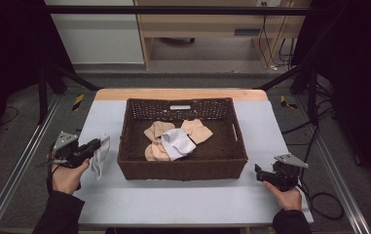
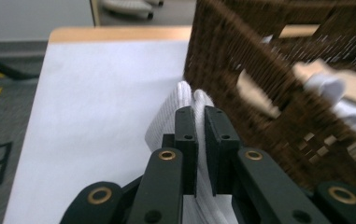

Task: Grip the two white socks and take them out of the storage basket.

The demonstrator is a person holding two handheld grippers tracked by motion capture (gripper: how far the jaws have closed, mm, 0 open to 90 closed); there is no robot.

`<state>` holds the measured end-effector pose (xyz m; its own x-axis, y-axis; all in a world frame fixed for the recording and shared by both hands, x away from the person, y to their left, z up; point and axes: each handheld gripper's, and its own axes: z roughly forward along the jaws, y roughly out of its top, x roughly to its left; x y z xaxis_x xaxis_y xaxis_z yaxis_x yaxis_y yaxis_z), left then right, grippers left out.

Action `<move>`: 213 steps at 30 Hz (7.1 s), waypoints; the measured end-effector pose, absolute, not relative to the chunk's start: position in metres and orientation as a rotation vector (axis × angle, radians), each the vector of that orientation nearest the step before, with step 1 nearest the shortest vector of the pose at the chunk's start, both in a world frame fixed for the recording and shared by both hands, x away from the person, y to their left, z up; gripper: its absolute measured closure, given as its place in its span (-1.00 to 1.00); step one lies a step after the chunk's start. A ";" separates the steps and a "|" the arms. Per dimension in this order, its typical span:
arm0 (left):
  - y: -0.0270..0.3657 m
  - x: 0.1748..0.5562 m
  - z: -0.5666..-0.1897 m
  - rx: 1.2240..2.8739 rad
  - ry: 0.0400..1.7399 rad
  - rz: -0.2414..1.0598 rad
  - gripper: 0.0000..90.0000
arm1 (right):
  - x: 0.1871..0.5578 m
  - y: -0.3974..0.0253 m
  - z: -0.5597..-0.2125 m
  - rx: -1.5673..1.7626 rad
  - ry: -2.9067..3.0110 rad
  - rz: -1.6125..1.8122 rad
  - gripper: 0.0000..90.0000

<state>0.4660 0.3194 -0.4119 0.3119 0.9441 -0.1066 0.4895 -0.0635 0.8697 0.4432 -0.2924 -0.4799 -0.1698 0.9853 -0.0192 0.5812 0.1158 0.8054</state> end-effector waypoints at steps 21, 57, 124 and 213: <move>0.315 0.468 -0.434 1.720 1.368 0.636 -0.14 | 0.442 -0.293 -0.478 1.514 1.819 0.913 -0.83; 0.271 0.466 -0.333 1.573 1.124 0.688 -0.05 | 0.442 -0.295 -0.477 1.520 1.800 0.917 -0.83; 0.129 0.559 -0.410 1.932 1.120 0.568 0.00 | 0.442 -0.296 -0.477 1.523 1.806 0.926 -0.83; 0.222 0.480 -0.277 1.554 0.925 0.656 0.93 | 0.441 -0.297 -0.477 1.526 1.799 0.924 -0.82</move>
